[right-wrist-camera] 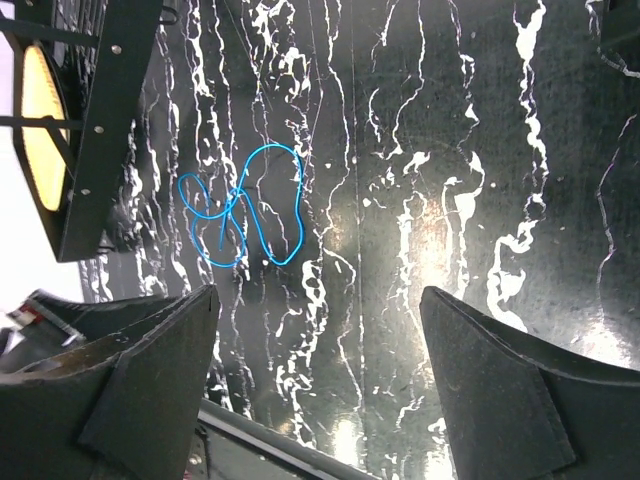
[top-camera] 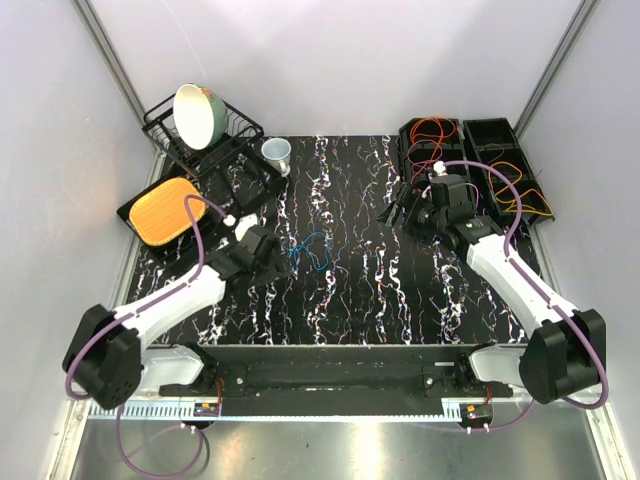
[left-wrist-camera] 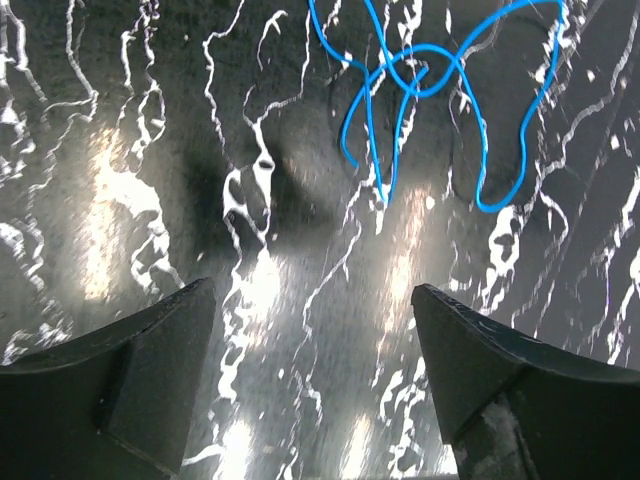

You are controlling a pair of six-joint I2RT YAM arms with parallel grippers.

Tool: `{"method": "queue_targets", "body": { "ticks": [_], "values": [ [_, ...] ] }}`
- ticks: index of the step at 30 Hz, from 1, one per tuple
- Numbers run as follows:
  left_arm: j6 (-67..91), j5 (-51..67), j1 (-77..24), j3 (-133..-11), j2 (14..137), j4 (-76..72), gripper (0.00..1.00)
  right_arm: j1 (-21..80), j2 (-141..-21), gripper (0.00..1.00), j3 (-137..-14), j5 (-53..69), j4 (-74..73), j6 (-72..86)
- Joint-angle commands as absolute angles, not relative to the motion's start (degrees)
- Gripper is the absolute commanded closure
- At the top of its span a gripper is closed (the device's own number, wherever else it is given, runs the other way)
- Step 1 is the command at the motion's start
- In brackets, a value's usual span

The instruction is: Untangle the cables

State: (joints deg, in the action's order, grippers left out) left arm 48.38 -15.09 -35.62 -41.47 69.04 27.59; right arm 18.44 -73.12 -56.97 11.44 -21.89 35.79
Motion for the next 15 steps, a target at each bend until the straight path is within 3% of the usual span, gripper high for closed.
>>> {"method": "queue_targets", "body": {
  "ticks": [1, 15],
  "values": [
    [50.98, -17.67, -34.72, -41.66, 72.5, 20.13, 0.19, 18.55, -71.28, 0.14, -55.73, 12.56, -19.25, 39.72],
    [48.17, -18.64, -32.61, -44.73, 85.07, 13.36, 0.27, 18.63, -69.35, 0.13, -51.68, 15.91, -19.6, 38.41]
  ]
}}
